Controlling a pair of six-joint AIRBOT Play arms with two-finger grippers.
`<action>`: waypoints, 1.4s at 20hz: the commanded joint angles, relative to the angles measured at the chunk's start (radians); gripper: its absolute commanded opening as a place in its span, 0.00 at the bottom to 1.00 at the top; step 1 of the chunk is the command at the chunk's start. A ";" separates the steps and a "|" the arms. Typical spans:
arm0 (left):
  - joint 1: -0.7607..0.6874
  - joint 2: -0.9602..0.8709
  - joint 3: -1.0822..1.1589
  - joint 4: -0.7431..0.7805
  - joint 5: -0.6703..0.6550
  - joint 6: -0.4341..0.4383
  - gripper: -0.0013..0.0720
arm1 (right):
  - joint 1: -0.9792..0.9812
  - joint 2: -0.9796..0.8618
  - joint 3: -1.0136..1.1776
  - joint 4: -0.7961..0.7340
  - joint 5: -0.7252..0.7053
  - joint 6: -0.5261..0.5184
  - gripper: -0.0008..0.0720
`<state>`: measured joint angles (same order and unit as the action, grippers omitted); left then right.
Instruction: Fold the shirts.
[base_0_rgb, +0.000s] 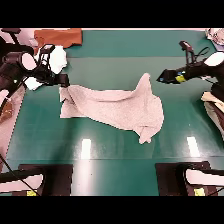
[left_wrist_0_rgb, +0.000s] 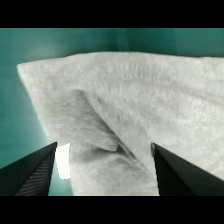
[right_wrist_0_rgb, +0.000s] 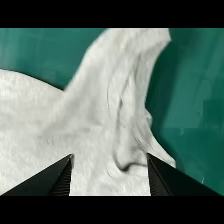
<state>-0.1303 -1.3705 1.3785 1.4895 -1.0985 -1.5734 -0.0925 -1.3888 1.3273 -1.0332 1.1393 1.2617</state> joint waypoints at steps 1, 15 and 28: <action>0.037 0.034 -0.023 0.064 -0.079 0.012 0.94 | -0.096 0.041 -0.002 -0.047 0.146 -0.024 0.73; 0.212 0.139 -0.554 -0.376 0.148 0.388 0.78 | -0.317 0.483 -0.689 0.152 0.127 -0.137 0.73; 0.212 0.066 -0.555 -0.402 0.192 0.494 0.50 | -0.310 0.652 -0.764 0.151 0.156 -0.107 0.73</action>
<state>0.0818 -1.3006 0.8238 1.0908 -0.9020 -1.0878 -0.4019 -0.7181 0.5671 -0.8841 1.2747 1.1450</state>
